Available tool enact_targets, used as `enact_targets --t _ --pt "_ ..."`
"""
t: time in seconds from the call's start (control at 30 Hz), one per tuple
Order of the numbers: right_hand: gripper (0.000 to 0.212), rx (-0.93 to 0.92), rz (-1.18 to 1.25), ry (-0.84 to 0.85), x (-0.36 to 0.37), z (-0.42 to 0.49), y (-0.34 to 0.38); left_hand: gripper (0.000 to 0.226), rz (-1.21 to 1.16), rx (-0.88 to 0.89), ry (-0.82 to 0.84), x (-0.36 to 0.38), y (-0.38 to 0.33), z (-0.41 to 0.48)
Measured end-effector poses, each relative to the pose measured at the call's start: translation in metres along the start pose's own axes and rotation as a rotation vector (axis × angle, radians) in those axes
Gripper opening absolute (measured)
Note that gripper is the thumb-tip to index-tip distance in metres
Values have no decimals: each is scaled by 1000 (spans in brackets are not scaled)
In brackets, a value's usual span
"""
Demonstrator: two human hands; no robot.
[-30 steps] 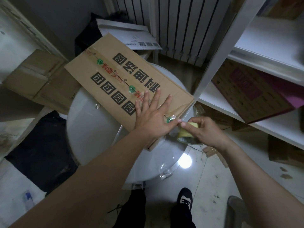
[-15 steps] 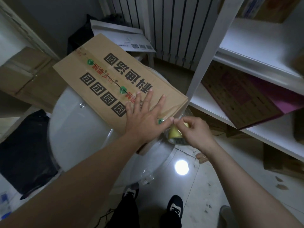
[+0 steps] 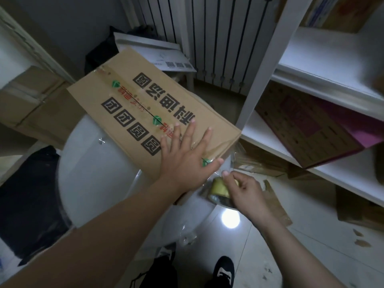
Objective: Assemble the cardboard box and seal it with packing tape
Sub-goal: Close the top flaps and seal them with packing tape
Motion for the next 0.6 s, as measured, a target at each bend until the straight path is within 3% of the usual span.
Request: enact_targets --t 0.2,0.33,0.43,0.6 --pt "80 26 124 14 -5 -6 12 87 -11 1 38 0 2 6" --pt "64 145 338 37 -9 -9 15 89 -13 -1 47 0 3 5" --pt "53 114 378 106 -8 -8 22 92 -19 1 61 0 2 5" --pt "72 75 371 163 -5 0 32 92 -27 29 76 0 3 6"
Point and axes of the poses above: each hand's wrist, its own z-axis towards the middle knuckle, its own x-axis out of the palm, y = z × x, the point moved 8 cm from there along z, towards the middle knuckle
